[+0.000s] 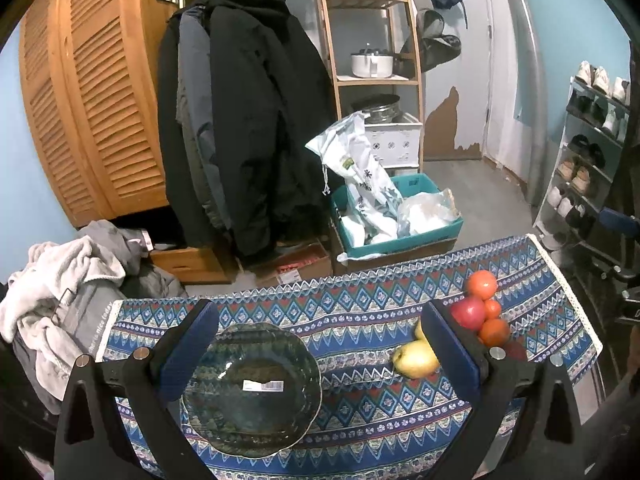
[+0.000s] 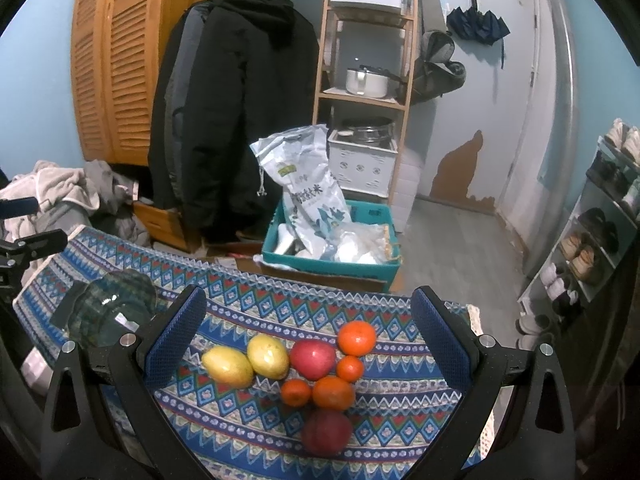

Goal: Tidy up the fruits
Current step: 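Move the left tool toward the green pear while the right tool approaches the red apple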

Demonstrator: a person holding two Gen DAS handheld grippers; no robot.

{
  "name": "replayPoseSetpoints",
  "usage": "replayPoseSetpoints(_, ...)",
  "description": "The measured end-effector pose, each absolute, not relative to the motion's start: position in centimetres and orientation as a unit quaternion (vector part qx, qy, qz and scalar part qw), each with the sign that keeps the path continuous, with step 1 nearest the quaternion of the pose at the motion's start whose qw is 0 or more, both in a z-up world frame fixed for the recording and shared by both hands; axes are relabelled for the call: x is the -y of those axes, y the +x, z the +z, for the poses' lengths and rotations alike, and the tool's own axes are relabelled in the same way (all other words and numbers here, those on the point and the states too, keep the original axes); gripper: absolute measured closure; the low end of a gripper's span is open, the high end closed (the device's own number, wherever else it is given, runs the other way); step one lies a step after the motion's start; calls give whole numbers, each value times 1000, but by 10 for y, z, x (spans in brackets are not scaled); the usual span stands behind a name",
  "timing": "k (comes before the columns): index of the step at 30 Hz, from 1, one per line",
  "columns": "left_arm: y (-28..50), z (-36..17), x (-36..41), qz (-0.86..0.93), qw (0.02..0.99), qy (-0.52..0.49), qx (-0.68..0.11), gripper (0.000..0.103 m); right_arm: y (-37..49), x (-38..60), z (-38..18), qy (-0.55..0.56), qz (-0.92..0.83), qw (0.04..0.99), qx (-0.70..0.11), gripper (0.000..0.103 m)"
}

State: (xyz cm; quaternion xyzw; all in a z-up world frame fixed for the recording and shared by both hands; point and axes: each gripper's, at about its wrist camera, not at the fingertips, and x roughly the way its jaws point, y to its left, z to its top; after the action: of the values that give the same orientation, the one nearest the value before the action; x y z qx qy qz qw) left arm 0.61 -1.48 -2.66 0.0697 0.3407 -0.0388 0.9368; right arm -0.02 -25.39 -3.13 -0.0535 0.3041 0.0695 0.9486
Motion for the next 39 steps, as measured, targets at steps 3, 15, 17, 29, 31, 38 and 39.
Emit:
replayPoseSetpoints(3,10,-33,17,-43,932,71,-353,1,4,255,-35,-56,64,946,-312,3)
replayPoseSetpoints(15,32,-87,40,-79,894,85,-434,1,24,267,-68,-51,52,928,-367,3)
replayPoseSetpoints(17,34,-95,45,-84,887,88,-445,1,27,270,-77,-46,52,922,-380,3)
replayPoseSetpoints(29,46,-132,75,-105,870,123,-466,1,43,288,-136,-26,45,887,-459,3)
replayPoseSetpoints(31,50,-140,78,-110,864,123,-476,1,46,294,-146,-15,43,880,-474,3)
replayPoseSetpoints(38,63,-177,94,-127,832,119,-527,1,52,309,-182,1,35,855,-517,3)
replayPoseSetpoints(39,64,-183,96,-128,828,119,-533,1,53,310,-188,0,35,852,-523,3)
